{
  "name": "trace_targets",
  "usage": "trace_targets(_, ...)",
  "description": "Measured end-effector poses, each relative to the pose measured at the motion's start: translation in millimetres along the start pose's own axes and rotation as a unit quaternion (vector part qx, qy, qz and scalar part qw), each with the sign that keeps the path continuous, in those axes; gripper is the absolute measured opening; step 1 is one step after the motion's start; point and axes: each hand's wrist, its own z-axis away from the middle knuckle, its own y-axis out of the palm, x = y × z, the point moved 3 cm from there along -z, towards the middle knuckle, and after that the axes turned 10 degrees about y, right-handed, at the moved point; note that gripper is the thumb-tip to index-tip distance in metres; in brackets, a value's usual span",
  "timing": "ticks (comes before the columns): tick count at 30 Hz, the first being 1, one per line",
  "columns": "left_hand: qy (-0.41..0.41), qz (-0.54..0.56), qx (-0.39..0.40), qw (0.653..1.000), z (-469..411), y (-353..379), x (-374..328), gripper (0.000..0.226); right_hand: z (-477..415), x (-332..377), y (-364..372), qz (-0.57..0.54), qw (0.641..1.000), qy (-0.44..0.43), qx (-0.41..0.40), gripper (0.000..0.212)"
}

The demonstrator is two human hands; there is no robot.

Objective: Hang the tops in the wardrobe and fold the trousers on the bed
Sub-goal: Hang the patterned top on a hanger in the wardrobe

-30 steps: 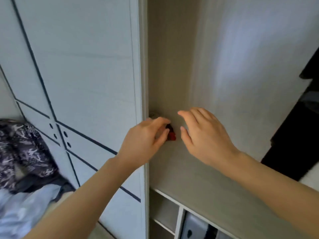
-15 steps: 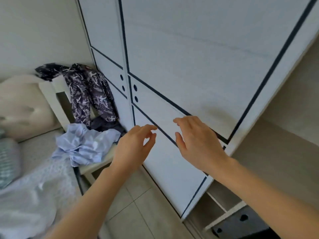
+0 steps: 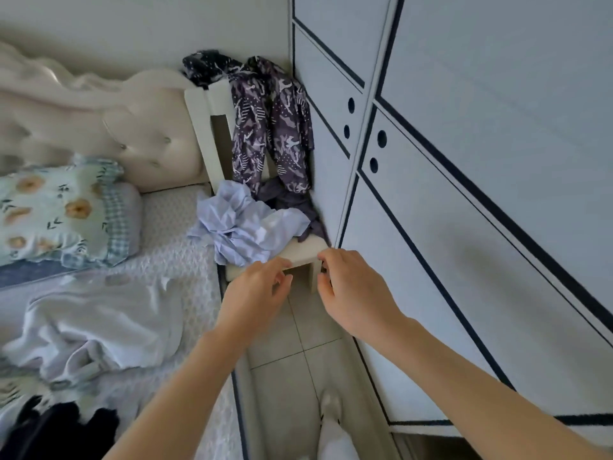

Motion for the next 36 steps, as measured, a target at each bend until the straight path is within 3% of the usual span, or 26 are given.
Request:
trace_targets(9, -0.089, -0.043, -0.03, 0.995, -88.1, -4.1, 60.2, 0.025, -141.1, 6.8, 32.5, -0.013, 0.995, -0.071, 0.068, 0.034)
trace_targets(18, -0.147, -0.088, -0.07, 0.983, -187.7, -29.5, 117.9, 0.025, -278.1, 9.0, 44.0, -0.019, 0.994, -0.063, 0.093, 0.027)
trace_targets(27, -0.16, -0.104, -0.064, 0.98, -298.7, -69.3, 221.0, 0.024, -421.0, 38.7, 64.7, -0.029, 0.996, -0.063, 0.052, 0.025)
trace_targets(36, -0.108, -0.086, -0.056, 0.989, -406.5, -97.9, 312.1, 0.023, -543.9, 70.2, 82.2, 0.002, 0.999, -0.025, 0.034, 0.026)
